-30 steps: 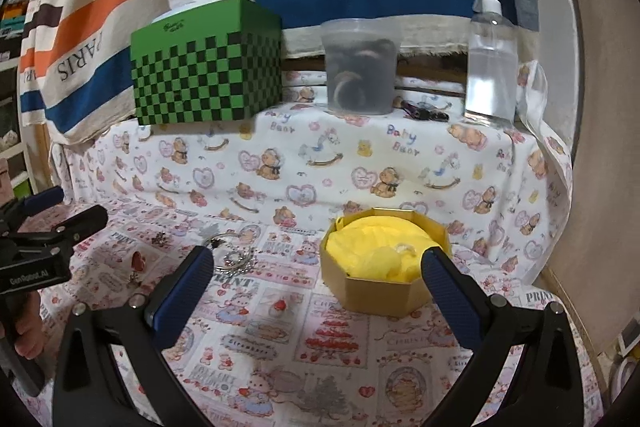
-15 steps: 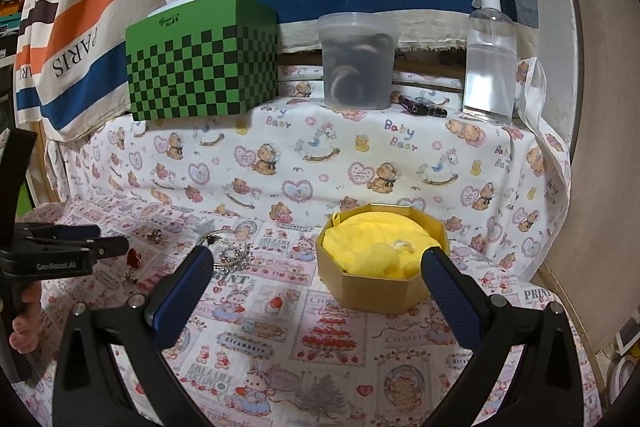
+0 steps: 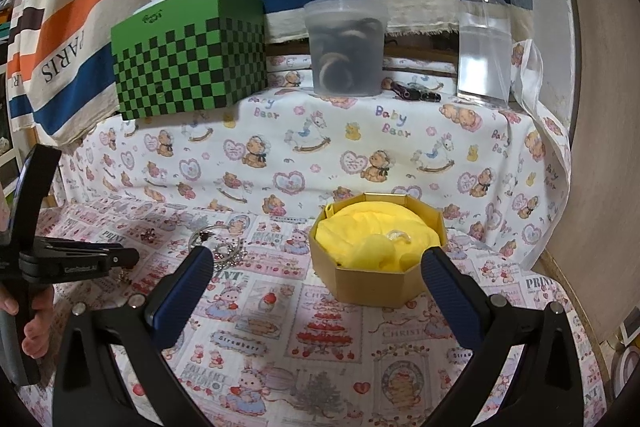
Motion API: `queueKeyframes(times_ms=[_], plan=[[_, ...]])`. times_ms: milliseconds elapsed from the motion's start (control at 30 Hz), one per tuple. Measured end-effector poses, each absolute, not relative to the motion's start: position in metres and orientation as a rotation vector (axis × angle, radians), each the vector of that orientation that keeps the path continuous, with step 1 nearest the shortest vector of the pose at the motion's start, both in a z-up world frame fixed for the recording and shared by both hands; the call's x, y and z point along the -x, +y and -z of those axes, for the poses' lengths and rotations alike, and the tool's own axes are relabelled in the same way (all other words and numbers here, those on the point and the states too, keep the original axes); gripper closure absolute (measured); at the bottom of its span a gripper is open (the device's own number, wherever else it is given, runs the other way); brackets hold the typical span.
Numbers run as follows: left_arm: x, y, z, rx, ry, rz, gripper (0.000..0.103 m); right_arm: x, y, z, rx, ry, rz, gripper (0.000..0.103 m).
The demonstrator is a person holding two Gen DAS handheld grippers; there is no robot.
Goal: Organize jewelry
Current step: 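Lower the left tool and pinch a small silver earring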
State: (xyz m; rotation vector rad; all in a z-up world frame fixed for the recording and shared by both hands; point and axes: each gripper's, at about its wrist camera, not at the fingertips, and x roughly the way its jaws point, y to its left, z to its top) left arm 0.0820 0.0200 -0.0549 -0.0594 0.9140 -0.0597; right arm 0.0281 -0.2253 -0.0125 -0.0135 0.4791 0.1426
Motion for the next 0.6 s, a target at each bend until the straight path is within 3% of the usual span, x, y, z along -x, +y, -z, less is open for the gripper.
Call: queueKeyframes(times_ms=[167,200,600], plan=[[-0.078,0.030,0.051,0.142,0.909,0.061,0.093,-0.028,-0.227,0.013,0.006,0.481,-0.139,0.000],[-0.077,0.033,0.050,0.165,0.902,0.067,0.098,-0.028,-0.227,0.013,0.007,0.482,-0.140,0.000],[-0.060,0.051,0.028,0.242,0.793,0.102,0.099,-0.031,-0.233,0.013,-0.023,0.510,-0.144,0.000]])
